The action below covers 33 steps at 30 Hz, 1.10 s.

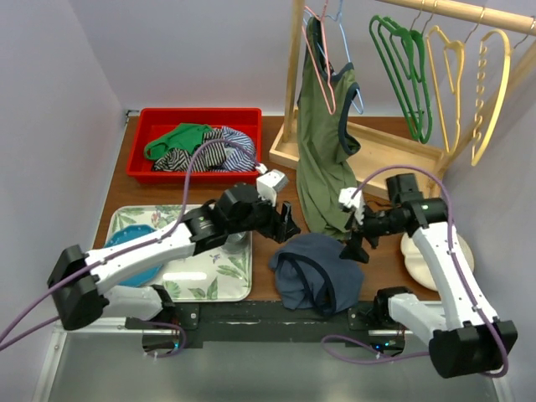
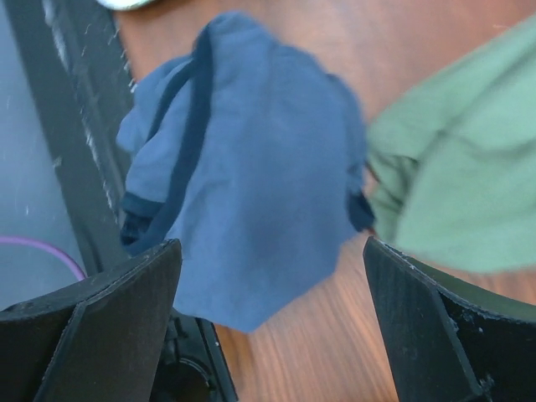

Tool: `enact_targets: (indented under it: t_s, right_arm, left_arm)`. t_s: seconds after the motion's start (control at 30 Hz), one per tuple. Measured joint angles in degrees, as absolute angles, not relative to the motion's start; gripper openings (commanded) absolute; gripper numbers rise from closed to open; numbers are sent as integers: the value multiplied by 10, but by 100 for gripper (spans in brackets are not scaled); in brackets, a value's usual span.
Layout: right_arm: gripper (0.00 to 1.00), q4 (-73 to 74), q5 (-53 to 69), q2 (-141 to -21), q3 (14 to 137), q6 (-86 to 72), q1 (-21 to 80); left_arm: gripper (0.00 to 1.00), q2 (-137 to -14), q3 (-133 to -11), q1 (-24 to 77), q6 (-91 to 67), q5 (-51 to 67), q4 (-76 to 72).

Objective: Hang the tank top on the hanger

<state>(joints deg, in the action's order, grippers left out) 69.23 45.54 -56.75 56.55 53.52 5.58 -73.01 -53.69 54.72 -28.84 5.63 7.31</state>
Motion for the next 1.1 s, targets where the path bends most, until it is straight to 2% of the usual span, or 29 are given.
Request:
enact_targets:
  t_s: [0.13,0.33,0.53,0.63,0.67,0.73,0.77,0.9,1.1]
  right_arm:
    - [94,639,408,-572,538,488,188]
    - [94,576,333,-625,536,436,297]
    - [77,516,241,-674,514,390,400]
    - [63,507,187,-680,500,378,416]
    - [55,507,171,-678,498,374,416]
    - [48,509,128,-666,498,368,415]
    - [39,511,114,-656,498,366,412]
    - [37,522,72,-600,498,358,375]
    - [42,520,20,-572,499,344,321]
  left_arm:
    - [75,-660,-504,548,-272,70,82]
    - [75,-579,-399,549,-279,94,100]
    - [75,-542,-317,562,-314,103,107]
    - [75,-547,-301,575,-329,102,98]
    - [75,-555,-300,581,-334,101,96]
    - [75,-576,-300,592,-339,98,81]
    - [75,-588,-302,596,-339,96,74]
    - [75,-660,-326,610,-339,75,70]
    - [75,-755,-408,623,-335,33,69]
